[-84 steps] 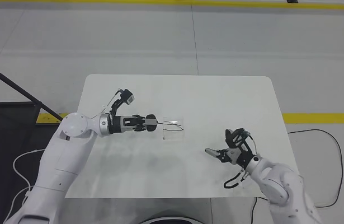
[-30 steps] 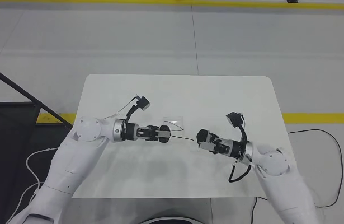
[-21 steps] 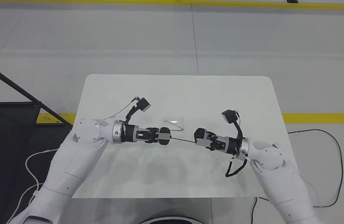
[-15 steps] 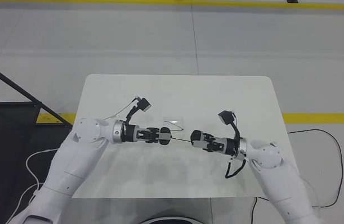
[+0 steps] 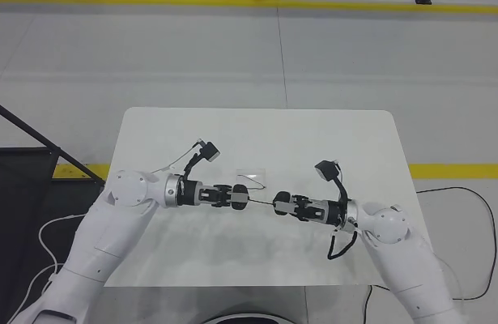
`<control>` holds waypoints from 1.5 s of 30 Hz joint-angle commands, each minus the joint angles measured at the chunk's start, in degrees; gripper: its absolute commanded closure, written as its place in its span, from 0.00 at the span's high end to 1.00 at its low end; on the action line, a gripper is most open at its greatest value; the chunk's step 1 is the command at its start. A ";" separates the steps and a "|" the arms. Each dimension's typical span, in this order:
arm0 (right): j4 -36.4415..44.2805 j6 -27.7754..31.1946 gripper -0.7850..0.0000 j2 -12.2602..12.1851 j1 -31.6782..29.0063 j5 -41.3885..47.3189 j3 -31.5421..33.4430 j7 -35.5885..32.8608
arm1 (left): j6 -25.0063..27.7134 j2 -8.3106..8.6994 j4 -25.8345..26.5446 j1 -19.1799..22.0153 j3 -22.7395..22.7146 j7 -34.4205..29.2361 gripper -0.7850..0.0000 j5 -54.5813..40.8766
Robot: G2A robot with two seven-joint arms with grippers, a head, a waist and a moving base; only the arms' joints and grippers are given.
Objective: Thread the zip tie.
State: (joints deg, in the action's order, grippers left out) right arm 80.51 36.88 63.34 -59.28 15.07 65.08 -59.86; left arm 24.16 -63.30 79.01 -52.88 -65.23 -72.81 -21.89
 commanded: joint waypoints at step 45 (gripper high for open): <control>0.59 2.48 0.00 0.33 -2.07 9.60 -0.93 8.66 | 12.74 -0.56 -1.09 -4.20 0.15 9.27 1.00 -10.43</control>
State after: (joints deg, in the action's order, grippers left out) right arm 81.09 39.36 63.67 -61.34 24.72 64.14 -51.20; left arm 36.96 -63.87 77.93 -57.09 -65.07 -63.50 -32.32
